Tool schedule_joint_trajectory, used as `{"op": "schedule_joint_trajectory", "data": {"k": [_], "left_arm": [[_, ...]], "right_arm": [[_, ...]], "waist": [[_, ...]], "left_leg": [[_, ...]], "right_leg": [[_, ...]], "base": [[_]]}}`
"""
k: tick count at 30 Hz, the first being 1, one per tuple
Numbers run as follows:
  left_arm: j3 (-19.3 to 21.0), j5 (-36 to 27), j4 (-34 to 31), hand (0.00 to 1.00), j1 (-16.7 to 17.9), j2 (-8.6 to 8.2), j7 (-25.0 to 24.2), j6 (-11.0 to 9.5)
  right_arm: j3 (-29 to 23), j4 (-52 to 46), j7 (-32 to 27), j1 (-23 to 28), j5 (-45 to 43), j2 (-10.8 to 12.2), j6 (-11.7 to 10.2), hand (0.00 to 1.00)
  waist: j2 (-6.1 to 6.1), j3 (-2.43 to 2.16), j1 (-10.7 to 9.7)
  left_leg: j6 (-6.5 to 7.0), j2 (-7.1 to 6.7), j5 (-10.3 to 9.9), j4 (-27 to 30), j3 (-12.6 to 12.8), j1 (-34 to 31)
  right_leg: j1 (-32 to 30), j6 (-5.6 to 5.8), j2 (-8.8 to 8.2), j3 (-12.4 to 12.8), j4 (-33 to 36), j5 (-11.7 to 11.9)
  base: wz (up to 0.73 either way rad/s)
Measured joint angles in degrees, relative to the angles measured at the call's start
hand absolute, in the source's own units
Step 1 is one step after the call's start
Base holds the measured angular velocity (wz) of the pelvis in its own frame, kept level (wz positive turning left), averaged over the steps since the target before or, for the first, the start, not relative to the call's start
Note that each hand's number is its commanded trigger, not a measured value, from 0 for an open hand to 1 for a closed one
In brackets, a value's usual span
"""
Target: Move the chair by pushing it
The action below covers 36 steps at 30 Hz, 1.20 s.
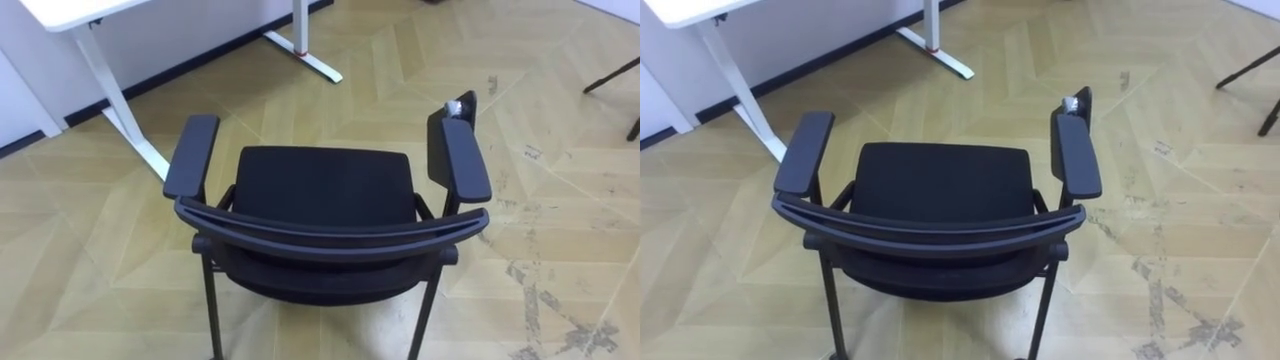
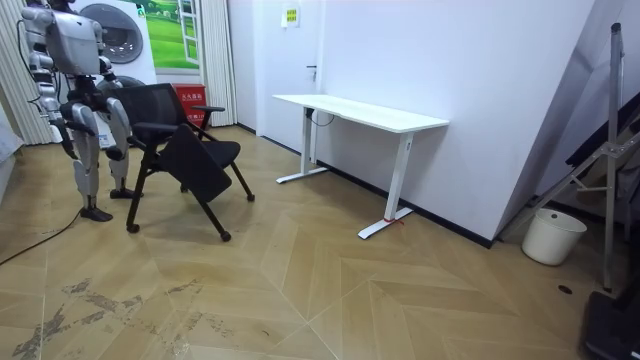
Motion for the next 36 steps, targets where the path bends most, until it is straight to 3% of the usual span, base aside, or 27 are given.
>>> {"op": "schedule_joint_trajectory", "data": {"k": [3, 8, 11, 17, 21, 25, 28, 30, 31, 36], "left_arm": [[2.82, -1.82, -0.54, 0.0, 0.03, 0.25, 2.35, 0.49], [6.11, -6.63, -1.77, 0.0, -0.42, 0.65, 6.79, 1.61], [7.14, -6.59, -1.81, 0.0, -1.71, 2.02, 8.3, 1.6], [7.54, -6.56, -4.35, 0.0, -4.24, 3.72, 10.87, 1.6], [7.85, -6.54, -4.83, 0.0, -7.47, 7.07, 12.23, 1.59], [8.84, -3.17, -8.17, 0.0, -9.59, 9.88, 13.81, 1.5], [8.79, 2.28, -11.2, 0.0, -11.07, 10.31, 14.3, 1.36], [8.73, 7.07, -12.59, 0.0, -13.02, 10.97, 14.51, 1.49], [8.72, 8.38, -14.89, 0.0, -13.42, 11.41, 14.52, 1.76], [7.46, 19.51, -27.66, 0.0, -13.86, 13.97, 13.86, 2.02]], "right_arm": [[-0.27, -0.03, -0.59, 0.74, 1.2, -0.45, 0.29, 0.0], [-2.83, 0.03, -1.06, 0.32, 0.65, -1.48, 1.66, 0.0], [-3.82, 0.03, -1.29, 0.18, -1.37, -2.62, 1.91, 0.0], [-3.89, 0.0, -0.84, -0.13, -1.73, -3.73, 1.97, 0.0], [-6.18, -0.02, -1.31, -0.59, -3.45, -4.36, 1.78, 0.0], [-7.77, -0.53, -1.96, -0.71, -4.74, -4.45, 1.63, 0.0], [-7.88, -0.27, -1.77, -1.03, -5.44, -4.65, 1.23, 0.0], [-7.8, -0.49, -1.55, -0.74, -5.43, -4.84, 0.59, 0.0], [-7.79, -0.61, -1.55, -0.92, -5.44, -5.09, 0.55, 0.0], [-7.91, -0.58, -0.28, -0.74, -5.7, -5.97, 0.53, 0.0]], "waist": [[0.55, 0.01, 0.92], [1.89, -0.03, 0.75], [2.45, 0.17, 0.53], [3.41, 0.06, 0.53], [3.56, 0.06, 0.32], [3.88, 0.12, -0.08], [4.26, 0.16, -0.2], [5.19, -0.08, -0.32], [5.24, -0.26, -0.6], [6.59, 0.02, -0.86]], "left_leg": [[0.08, 0.01, -0.32, -0.01, -0.09, 0.32], [0.08, 0.02, -0.37, 0.0, -0.13, 0.48], [0.06, 0.03, -0.38, 0.0, -0.12, 0.42], [0.06, -0.01, -0.39, -0.03, -0.22, 0.44], [0.03, 0.02, -0.4, -0.04, -0.39, 0.25], [0.02, -0.01, -0.41, -0.2, -0.3, 0.23], [0.01, -0.05, -0.41, -0.2, -0.53, 0.2], [0.01, -0.03, -0.42, -0.19, -0.74, -0.17], [0.01, -0.01, -0.41, -0.13, -0.66, -0.27], [0.03, -0.04, -0.39, 0.02, -0.61, -0.05]], "right_leg": [[0.38, 0.03, 0.03, -0.07, 0.07, -0.02], [0.45, 0.03, 0.03, -0.1, 0.31, -0.01], [0.44, 0.03, 0.03, -0.15, 0.38, -0.01], [0.45, 0.03, 0.02, -0.21, 0.37, -0.01], [0.31, 0.0, 0.12, -0.09, 0.3, -0.07], [0.18, 0.0, 0.11, 0.0, 0.3, -0.07], [0.17, 0.0, 0.07, -0.04, 0.36, -0.06], [0.0, -0.01, 0.1, -0.09, 0.35, -0.06], [0.05, -0.02, 0.11, -0.11, 0.62, -0.05], [-0.1, -0.01, 0.02, 0.06, 0.97, -0.06]], "base": [[0.0], [0.0], [0.0], [0.0], [0.0], [0.0], [0.0], [0.0], [0.0], [-0.01]]}}
